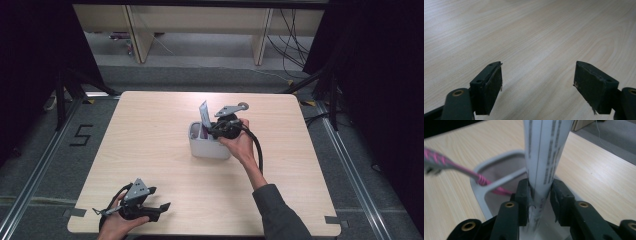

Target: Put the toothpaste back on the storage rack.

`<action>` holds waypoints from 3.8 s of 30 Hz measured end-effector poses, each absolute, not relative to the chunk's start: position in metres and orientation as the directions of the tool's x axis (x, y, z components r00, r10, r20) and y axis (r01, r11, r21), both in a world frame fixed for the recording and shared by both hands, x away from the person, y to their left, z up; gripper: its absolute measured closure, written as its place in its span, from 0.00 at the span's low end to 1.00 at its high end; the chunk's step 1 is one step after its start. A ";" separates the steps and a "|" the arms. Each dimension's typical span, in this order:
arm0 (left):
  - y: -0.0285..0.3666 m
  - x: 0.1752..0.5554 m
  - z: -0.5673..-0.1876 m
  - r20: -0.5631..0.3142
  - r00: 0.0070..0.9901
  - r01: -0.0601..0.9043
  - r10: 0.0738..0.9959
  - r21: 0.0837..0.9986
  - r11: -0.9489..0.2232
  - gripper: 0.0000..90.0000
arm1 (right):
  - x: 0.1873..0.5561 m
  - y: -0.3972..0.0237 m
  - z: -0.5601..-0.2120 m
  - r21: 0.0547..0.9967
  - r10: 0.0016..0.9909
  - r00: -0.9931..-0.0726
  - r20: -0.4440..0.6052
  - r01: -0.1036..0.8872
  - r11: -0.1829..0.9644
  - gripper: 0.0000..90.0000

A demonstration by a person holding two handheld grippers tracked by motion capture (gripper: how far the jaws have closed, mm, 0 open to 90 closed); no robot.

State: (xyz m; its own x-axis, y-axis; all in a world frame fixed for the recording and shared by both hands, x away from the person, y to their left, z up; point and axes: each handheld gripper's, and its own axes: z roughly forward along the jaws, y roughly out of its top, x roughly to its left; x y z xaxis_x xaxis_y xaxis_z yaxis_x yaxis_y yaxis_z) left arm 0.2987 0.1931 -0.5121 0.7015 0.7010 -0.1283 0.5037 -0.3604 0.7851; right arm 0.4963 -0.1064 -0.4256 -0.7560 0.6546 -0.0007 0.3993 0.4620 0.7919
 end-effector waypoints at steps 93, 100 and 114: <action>0.199 0.297 -0.512 -0.110 0.680 0.513 0.725 0.777 -0.364 0.22 | 0.413 -0.194 -0.428 0.835 0.727 -0.679 0.098 0.454 0.311 0.26; 0.195 0.297 -0.512 -0.124 0.684 0.508 0.718 0.789 -0.347 0.22 | 0.404 -0.198 -0.436 0.815 0.730 -0.677 0.094 0.474 0.334 0.26; 0.193 0.298 -0.512 -0.123 0.683 0.503 0.720 0.794 -0.342 0.22 | 0.383 -0.211 -0.455 0.777 0.747 -0.659 0.090 0.516 0.362 0.25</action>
State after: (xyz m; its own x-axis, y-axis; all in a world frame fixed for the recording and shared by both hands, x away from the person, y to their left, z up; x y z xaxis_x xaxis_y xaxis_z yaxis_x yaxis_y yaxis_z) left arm 0.2982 0.1933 -0.5124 0.6833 0.7197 -0.1230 0.5027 -0.3416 0.7941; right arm 0.3826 -0.2110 -0.4545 -0.6593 0.7465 0.0901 0.5158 0.3617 0.7766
